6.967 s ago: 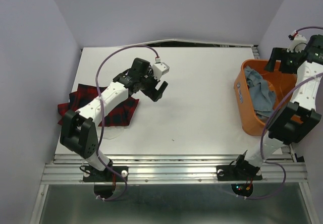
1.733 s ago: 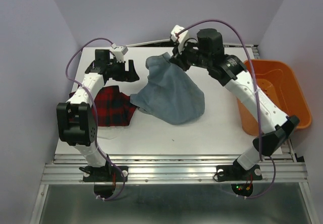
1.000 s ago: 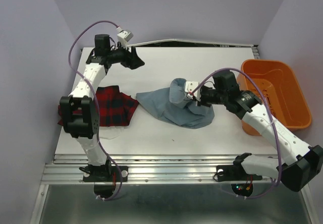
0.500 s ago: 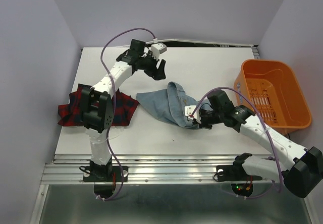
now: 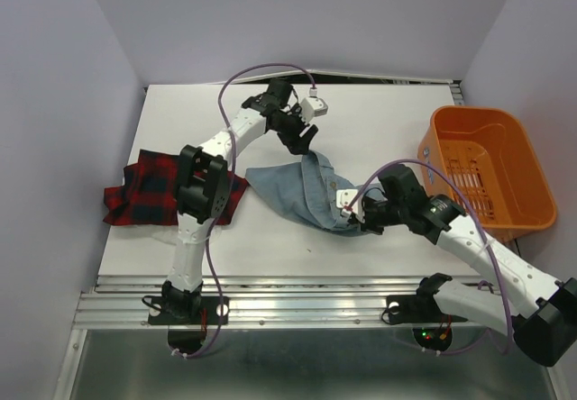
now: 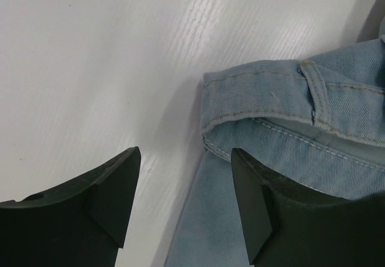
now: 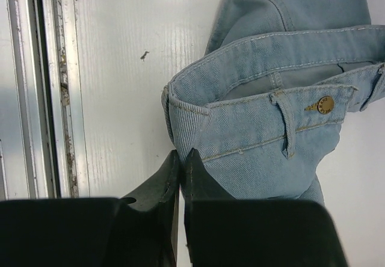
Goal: Fold and stack the skirts
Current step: Flatten the skirt out
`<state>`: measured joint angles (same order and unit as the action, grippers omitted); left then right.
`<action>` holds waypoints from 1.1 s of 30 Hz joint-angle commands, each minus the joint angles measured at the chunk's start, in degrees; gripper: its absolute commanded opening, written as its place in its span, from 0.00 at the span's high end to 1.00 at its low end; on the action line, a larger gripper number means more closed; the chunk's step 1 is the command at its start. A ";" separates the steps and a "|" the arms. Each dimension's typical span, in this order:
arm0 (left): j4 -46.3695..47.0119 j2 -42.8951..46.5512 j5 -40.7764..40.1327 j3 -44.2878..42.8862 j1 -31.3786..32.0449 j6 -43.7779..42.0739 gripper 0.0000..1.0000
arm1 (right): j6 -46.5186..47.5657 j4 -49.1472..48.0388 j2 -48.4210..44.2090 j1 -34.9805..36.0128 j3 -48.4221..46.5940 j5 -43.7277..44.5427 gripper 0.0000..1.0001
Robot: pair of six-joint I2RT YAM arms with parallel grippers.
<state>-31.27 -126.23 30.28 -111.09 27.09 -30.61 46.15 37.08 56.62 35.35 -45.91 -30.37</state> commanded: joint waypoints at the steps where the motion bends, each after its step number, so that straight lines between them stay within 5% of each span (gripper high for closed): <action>1: -3.71 -0.59 -0.23 -3.70 0.59 -5.07 0.29 | -2.99 -0.87 -2.04 0.59 1.35 0.66 0.99; 12: -0.55 -4.28 0.83 -4.13 1.65 -3.06 0.35 | -5.63 -1.92 -3.79 0.59 1.35 3.30 0.99; 21: 4.46 0.19 -1.62 -4.05 1.12 3.62 1.00 | -17.48 -9.03 -8.97 0.59 2.49 11.90 0.99; 28: 11.13 14.68 -21.82 -0.36 -3.96 10.13 1.00 | -27.07 -16.07 -12.23 0.59 -1.28 29.56 0.99; 33: 12.11 23.39 -33.52 -2.81 -5.82 7.33 1.00 | -26.47 -24.41 -12.41 0.59 -7.17 42.84 0.99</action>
<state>-26.48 -113.16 11.84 -110.69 24.25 -21.47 21.93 21.41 45.76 35.35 -46.41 0.25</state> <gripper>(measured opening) 0.025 0.053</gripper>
